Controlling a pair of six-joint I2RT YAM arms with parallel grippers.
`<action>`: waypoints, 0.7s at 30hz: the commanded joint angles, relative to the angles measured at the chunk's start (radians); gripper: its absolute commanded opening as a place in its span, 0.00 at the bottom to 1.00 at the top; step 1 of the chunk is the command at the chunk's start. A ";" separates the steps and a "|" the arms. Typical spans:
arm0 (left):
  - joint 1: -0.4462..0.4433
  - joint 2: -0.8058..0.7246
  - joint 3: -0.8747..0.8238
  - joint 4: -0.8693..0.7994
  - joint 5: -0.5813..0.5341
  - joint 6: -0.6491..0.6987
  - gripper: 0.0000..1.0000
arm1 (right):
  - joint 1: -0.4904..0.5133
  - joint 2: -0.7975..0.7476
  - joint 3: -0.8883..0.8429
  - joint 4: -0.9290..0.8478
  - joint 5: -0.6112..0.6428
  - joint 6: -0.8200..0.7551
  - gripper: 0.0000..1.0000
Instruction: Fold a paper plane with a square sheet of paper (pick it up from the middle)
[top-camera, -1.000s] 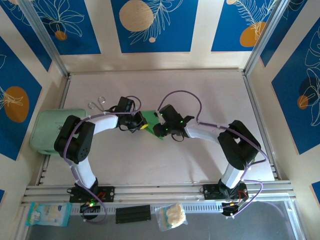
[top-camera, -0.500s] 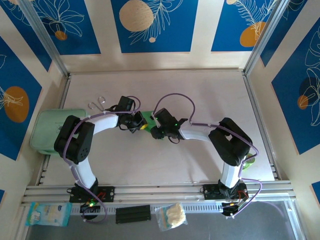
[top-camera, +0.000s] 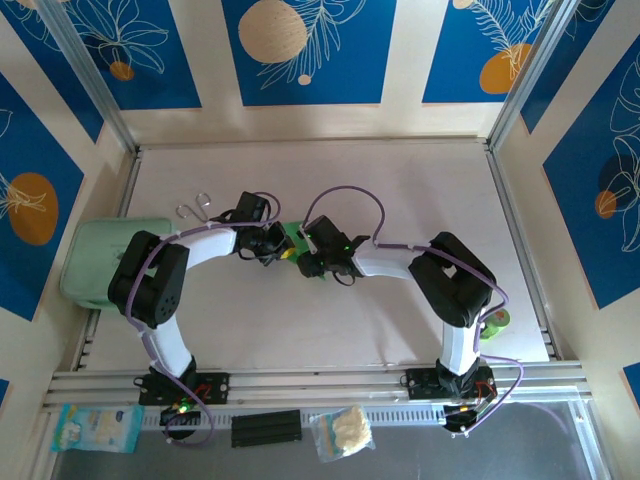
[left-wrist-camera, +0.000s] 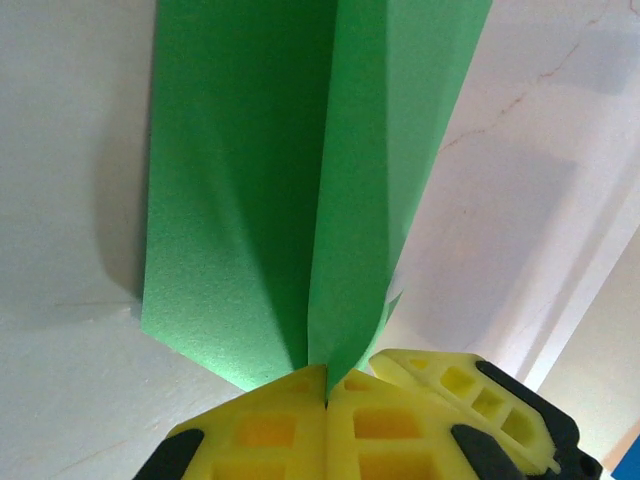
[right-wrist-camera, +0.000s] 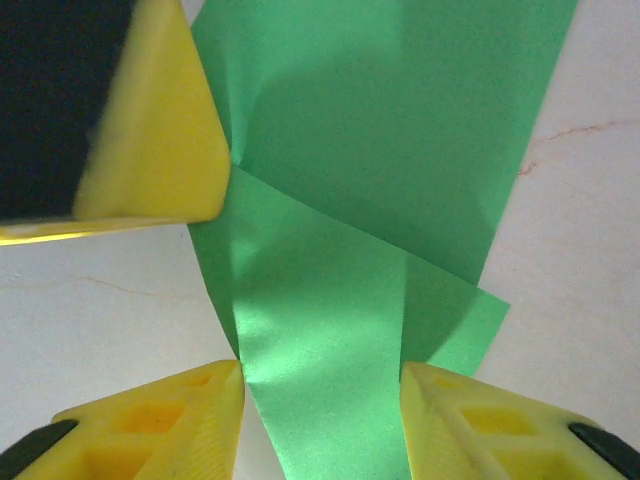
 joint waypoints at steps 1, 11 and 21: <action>-0.007 -0.037 0.023 -0.011 0.018 -0.019 0.07 | 0.006 0.018 0.027 -0.013 0.023 -0.007 0.46; -0.006 -0.039 0.021 -0.021 0.005 -0.029 0.07 | 0.009 -0.028 -0.020 0.019 0.039 -0.022 0.48; -0.004 -0.052 0.021 -0.041 -0.007 -0.042 0.07 | 0.009 -0.137 -0.114 0.082 0.058 -0.061 0.50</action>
